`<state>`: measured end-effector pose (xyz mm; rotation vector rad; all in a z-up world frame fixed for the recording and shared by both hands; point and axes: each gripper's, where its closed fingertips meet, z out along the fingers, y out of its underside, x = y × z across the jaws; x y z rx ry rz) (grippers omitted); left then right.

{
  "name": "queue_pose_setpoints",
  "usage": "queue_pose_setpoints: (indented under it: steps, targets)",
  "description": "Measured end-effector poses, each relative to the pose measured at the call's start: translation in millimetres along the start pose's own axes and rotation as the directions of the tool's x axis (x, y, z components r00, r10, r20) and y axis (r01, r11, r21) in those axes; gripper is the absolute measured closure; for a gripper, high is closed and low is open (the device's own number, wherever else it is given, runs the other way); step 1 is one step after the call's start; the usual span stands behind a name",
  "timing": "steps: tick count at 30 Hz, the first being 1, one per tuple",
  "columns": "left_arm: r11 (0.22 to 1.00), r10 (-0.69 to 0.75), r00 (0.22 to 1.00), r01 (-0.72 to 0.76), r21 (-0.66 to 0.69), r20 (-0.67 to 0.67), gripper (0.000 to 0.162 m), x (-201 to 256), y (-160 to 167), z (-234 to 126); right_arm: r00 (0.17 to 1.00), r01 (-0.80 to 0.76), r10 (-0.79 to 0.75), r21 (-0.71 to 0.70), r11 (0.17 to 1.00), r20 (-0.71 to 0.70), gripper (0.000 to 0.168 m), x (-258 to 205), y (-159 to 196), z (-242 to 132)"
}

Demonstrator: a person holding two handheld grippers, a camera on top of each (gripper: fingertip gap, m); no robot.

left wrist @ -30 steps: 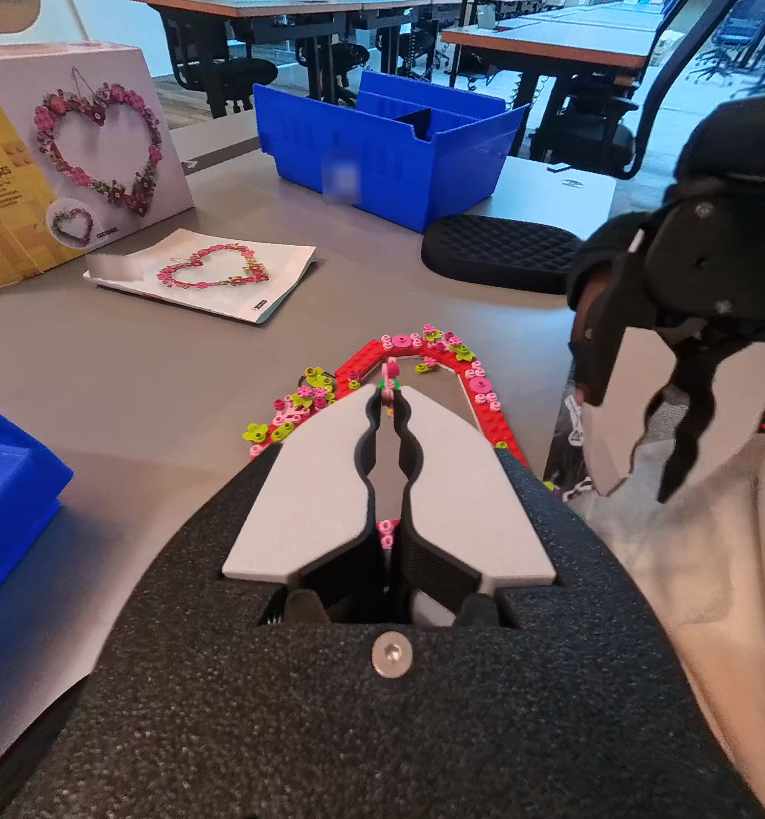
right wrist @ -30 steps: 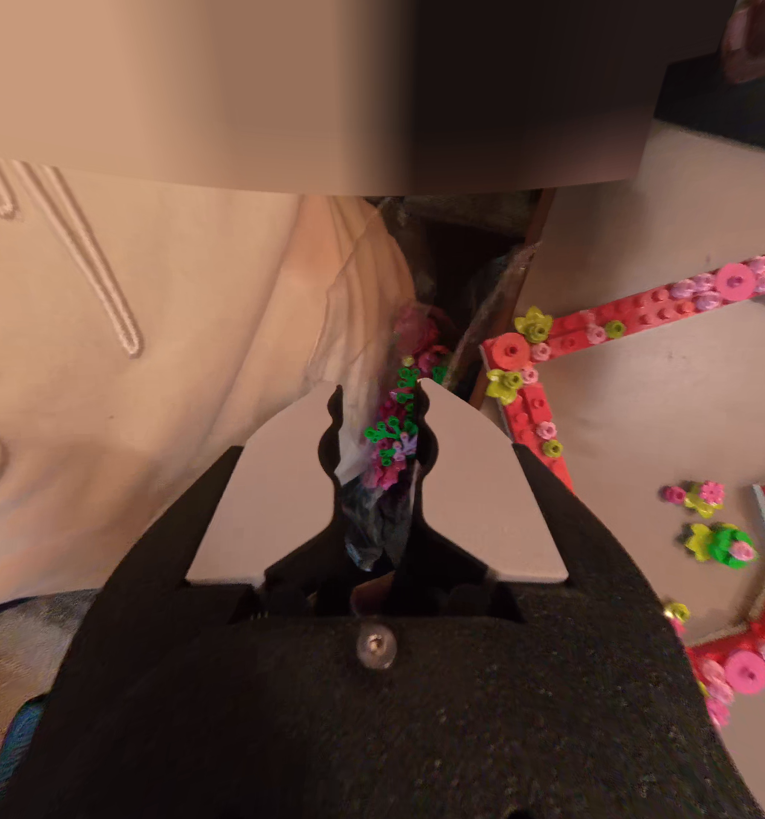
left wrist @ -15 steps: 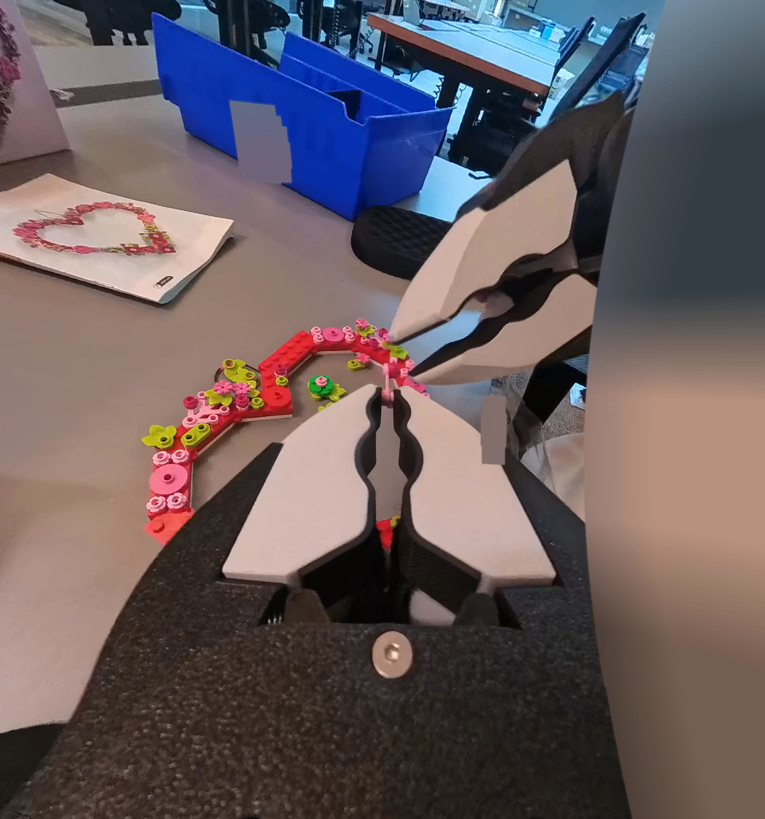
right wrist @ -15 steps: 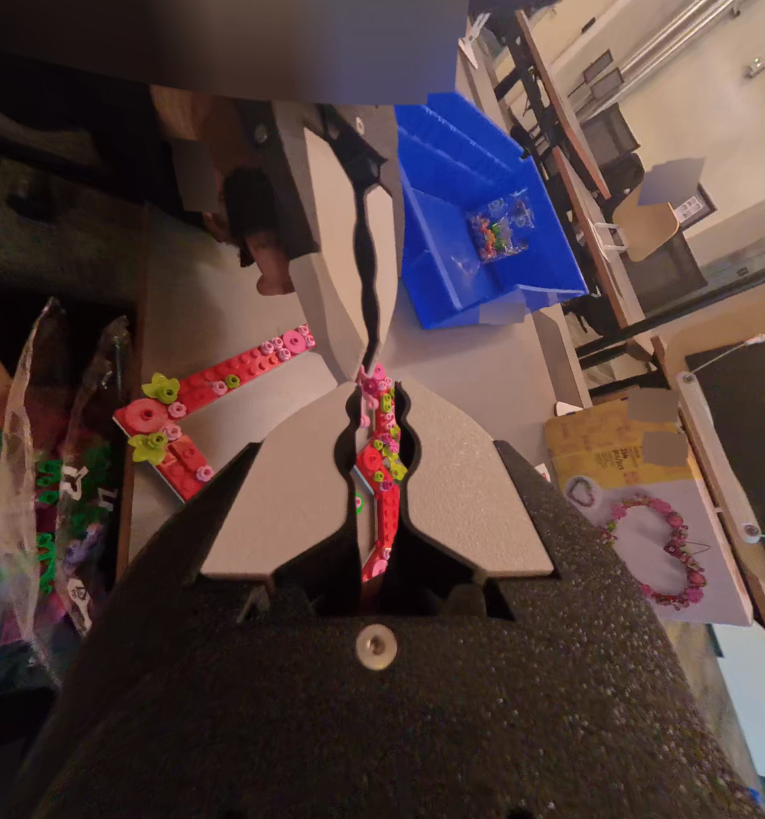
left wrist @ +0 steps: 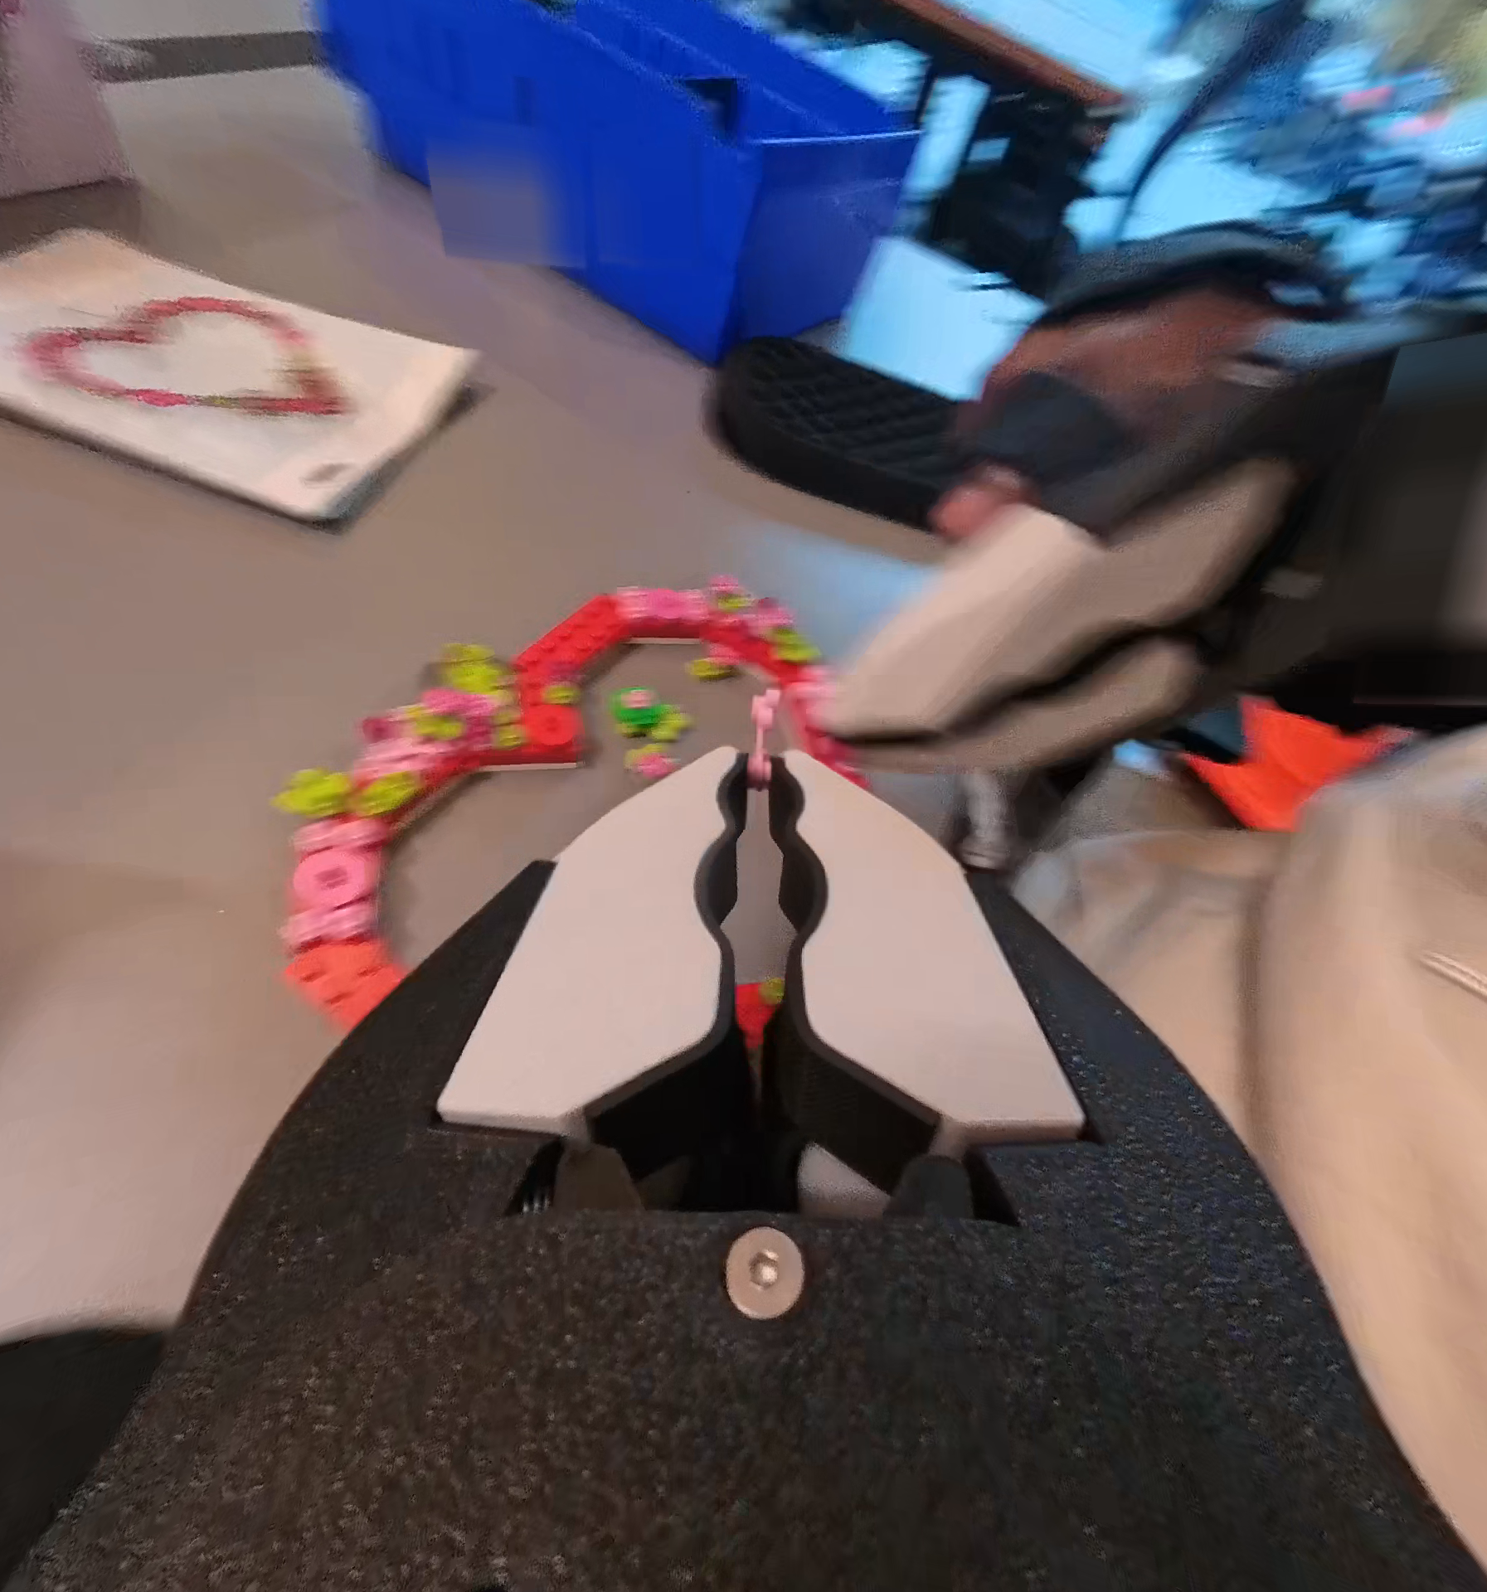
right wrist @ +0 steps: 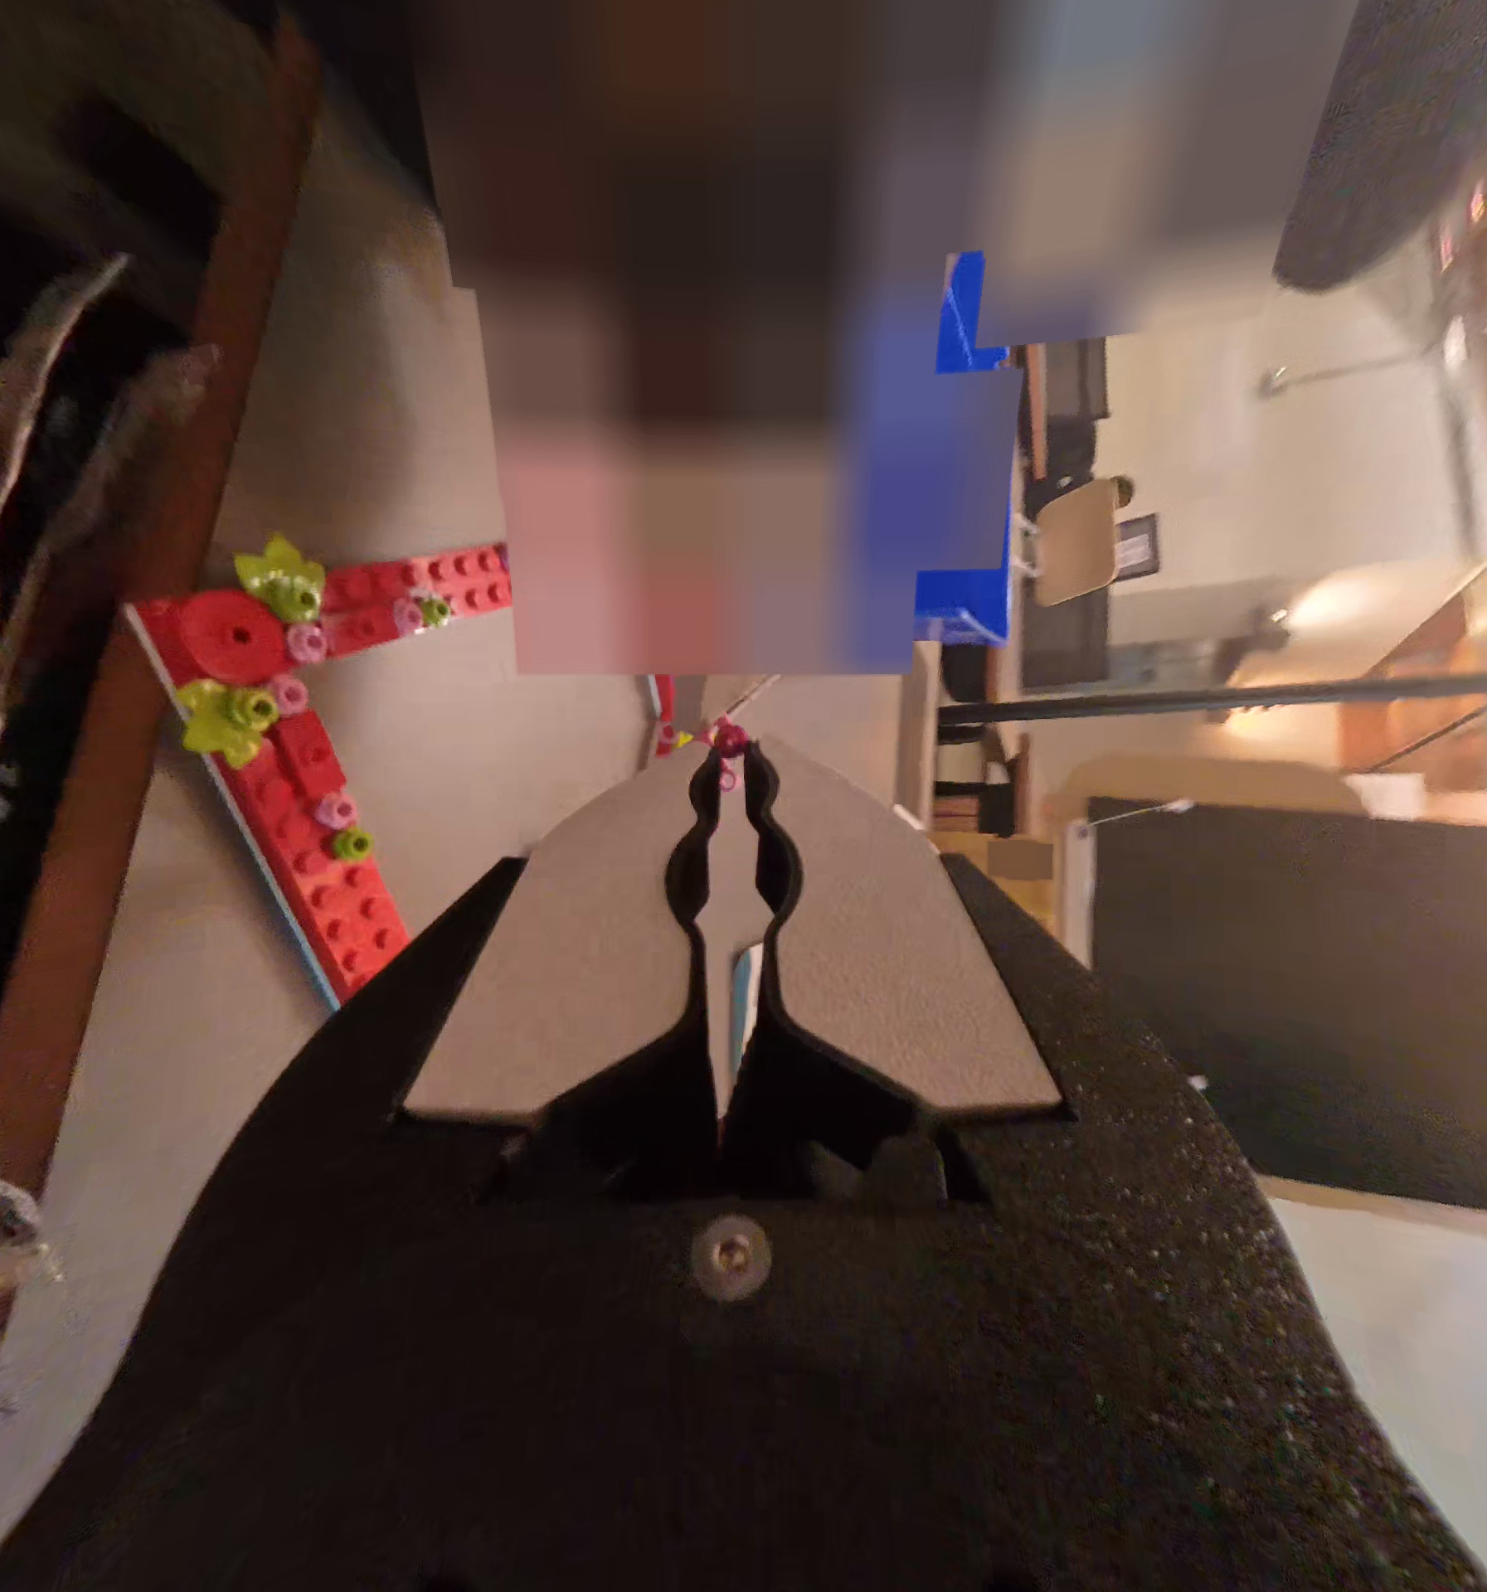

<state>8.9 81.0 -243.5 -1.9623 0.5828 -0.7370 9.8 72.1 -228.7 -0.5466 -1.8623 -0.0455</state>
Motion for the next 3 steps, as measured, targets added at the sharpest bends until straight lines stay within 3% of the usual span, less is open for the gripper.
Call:
queue_pose_setpoints:
  steps: [1, 2, 3]
  targets:
    - [0.999, 0.039, 0.991, -0.036, -0.025, 0.126, 0.158, -18, 3, -2, 0.999, 0.037, -0.038, 0.073, 0.997, 0.006, 0.164, -4, -13, -3]
    - [0.996, 0.077, 0.978, -0.068, -0.053, 0.192, 0.158, -28, 5, -5, 0.999, 0.035, -0.036, 0.150, 0.988, 0.003, 0.166, -6, -27, -8]
    - [0.997, 0.081, 0.982, -0.076, -0.030, 0.172, 0.158, -25, 2, -7, 1.000, 0.023, -0.021, 0.148, 0.989, -0.018, 0.166, -2, -30, -10]
